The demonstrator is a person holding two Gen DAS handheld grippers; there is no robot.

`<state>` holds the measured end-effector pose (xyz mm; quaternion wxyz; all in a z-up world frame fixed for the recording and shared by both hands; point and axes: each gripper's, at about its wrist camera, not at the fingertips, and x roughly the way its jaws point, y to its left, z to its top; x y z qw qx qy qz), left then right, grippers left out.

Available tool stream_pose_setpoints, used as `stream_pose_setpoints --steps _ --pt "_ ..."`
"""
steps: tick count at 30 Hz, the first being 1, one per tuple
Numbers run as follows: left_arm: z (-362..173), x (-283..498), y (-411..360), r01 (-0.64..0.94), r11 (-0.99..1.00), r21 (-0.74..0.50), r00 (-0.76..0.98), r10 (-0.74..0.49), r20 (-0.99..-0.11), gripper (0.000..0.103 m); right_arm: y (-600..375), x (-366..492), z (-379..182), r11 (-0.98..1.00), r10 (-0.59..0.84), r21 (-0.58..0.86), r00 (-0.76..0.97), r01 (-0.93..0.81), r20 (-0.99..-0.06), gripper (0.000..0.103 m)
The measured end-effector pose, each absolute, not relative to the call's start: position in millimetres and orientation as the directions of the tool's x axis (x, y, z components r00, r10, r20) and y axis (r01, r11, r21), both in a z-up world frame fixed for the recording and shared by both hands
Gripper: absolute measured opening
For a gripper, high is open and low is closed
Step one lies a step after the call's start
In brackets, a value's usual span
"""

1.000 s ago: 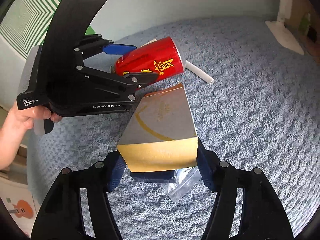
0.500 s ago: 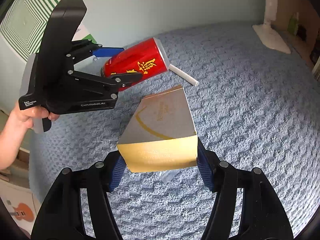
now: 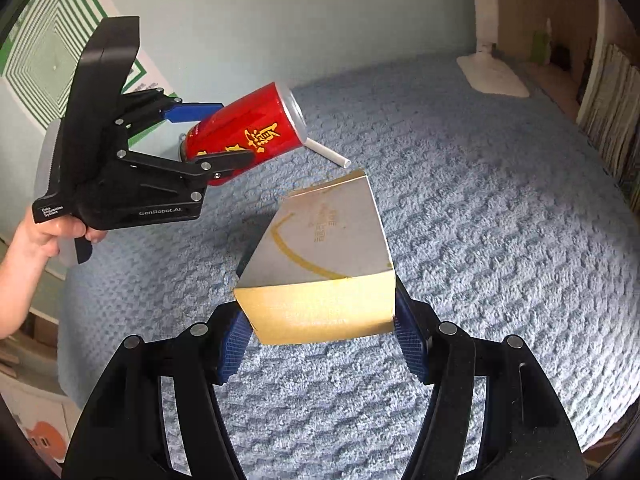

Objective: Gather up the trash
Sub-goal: 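Carry the red can and cream box over the teal wastebasket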

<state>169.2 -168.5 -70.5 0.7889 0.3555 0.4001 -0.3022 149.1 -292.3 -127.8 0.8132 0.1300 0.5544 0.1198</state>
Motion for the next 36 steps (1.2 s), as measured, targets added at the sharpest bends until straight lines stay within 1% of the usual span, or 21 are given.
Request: stream_pose_setpoints --steps 12,23,29,36 --pt "-59.4 97.3 -215.1 0.813 0.480 0.329 0.481 -0.238 -0.843 0.064 -356.7 66.1 -110.7 0.942 0.266 0.326 0.419 0.076 -0.868 0.064" --pt "-52.8 22.6 -257.1 0.851 0.413 0.324 0.461 -0.292 -0.838 0.064 -411.0 -26.2 -81.7 0.939 0.184 0.297 0.476 0.175 -0.860 0.064" --pt "-49.7 -26.7 -279.3 0.873 0.371 0.316 0.439 -0.318 -0.840 0.064 -433.0 -85.7 -72.9 0.927 0.147 0.294 0.497 0.232 -0.855 0.064" --pt "-54.5 -99.2 -317.8 0.915 0.268 0.300 0.383 -0.355 -0.853 0.064 -455.5 -172.8 -68.3 0.889 0.089 0.296 0.501 0.350 -0.861 0.064"
